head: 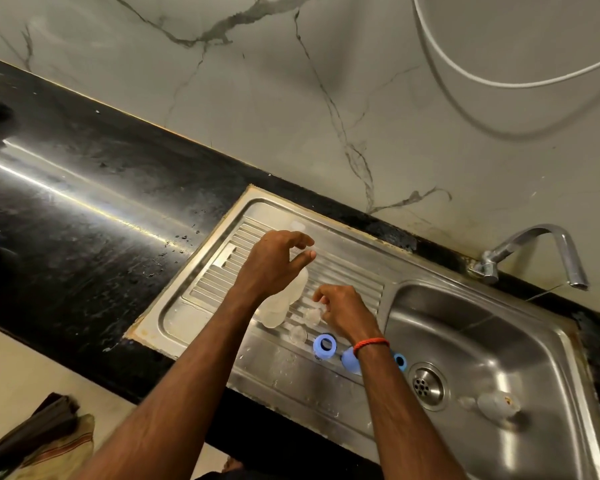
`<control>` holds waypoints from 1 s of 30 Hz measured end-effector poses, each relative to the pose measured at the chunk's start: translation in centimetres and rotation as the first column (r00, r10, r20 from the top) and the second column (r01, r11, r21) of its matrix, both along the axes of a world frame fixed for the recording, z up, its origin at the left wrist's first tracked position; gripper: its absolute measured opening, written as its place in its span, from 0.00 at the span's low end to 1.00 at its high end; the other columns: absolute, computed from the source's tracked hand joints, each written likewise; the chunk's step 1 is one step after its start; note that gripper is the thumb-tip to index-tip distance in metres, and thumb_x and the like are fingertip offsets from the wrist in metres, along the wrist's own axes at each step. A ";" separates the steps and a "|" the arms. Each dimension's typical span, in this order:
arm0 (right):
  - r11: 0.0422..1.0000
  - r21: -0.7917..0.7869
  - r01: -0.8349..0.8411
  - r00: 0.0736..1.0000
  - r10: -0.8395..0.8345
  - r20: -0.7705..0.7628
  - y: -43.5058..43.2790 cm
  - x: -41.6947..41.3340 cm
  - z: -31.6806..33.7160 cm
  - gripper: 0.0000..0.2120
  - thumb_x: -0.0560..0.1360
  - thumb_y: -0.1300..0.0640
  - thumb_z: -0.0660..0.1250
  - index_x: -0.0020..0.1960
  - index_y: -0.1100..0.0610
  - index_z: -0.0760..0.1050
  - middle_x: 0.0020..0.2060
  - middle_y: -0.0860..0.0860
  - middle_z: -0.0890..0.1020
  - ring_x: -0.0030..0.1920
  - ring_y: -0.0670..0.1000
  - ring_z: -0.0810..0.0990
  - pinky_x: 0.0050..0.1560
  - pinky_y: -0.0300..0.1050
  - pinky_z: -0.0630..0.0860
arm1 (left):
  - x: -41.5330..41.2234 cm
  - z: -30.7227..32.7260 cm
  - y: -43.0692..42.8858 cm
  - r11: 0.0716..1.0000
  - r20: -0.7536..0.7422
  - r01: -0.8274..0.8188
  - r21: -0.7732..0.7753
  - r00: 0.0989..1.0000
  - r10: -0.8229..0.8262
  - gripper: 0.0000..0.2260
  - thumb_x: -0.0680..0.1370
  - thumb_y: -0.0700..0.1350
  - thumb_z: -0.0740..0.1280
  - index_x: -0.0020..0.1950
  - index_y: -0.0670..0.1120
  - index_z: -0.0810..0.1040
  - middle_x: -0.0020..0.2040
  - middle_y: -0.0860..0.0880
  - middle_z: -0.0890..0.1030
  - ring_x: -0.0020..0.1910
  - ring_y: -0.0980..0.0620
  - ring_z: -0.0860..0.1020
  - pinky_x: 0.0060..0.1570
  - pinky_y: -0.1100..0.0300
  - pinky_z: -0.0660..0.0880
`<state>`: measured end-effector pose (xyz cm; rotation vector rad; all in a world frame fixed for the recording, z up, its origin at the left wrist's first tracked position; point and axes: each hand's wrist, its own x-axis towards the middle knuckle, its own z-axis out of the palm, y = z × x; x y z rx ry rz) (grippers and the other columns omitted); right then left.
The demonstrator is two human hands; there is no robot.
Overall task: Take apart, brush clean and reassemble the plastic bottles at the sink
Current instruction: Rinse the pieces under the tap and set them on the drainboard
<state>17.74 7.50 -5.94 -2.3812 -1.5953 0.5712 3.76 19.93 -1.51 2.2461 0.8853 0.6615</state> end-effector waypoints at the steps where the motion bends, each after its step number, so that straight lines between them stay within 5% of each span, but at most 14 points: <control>1: 1.000 0.002 0.013 1.000 -0.013 -0.002 -0.1 0.2 0.4 0.17 0.73 0.70 0.71 0.56 0.52 0.80 0.52 0.53 0.82 0.46 0.48 0.80 0.47 0.42 0.79 | 0.3 0.1 -0.2 1.000 0.000 0.007 0.006 1.000 -0.007 0.14 0.81 0.53 0.68 0.63 0.48 0.81 0.58 0.49 0.83 0.55 0.53 0.78 0.54 0.59 0.73; 12: 0.956 0.149 0.252 0.967 -0.255 -0.002 -6.1 6.8 8.1 0.11 0.76 0.54 0.73 0.57 0.51 0.79 0.47 0.48 0.79 0.48 0.47 0.79 0.51 0.43 0.78 | 7.6 2.4 -4.4 0.977 0.016 0.178 0.115 0.983 -0.181 0.14 0.80 0.54 0.69 0.62 0.49 0.82 0.58 0.50 0.84 0.59 0.51 0.78 0.59 0.56 0.72; 20: 0.929 0.175 0.327 0.944 -0.328 -0.023 -13.1 12.0 9.7 0.10 0.76 0.54 0.73 0.56 0.53 0.80 0.47 0.49 0.81 0.48 0.47 0.80 0.52 0.43 0.78 | 14.2 3.5 -10.1 0.931 -0.031 0.341 0.127 0.940 -0.340 0.14 0.81 0.53 0.68 0.64 0.50 0.81 0.60 0.51 0.83 0.63 0.51 0.76 0.62 0.52 0.73; 30: 0.910 -0.019 0.414 0.898 -0.411 -0.154 -19.2 17.1 4.1 0.07 0.72 0.52 0.76 0.48 0.51 0.82 0.44 0.47 0.84 0.45 0.46 0.81 0.48 0.44 0.79 | 19.0 0.0 -15.2 0.888 -0.153 0.455 0.068 0.884 -0.442 0.12 0.79 0.50 0.69 0.62 0.49 0.81 0.58 0.48 0.83 0.58 0.48 0.79 0.60 0.46 0.76</control>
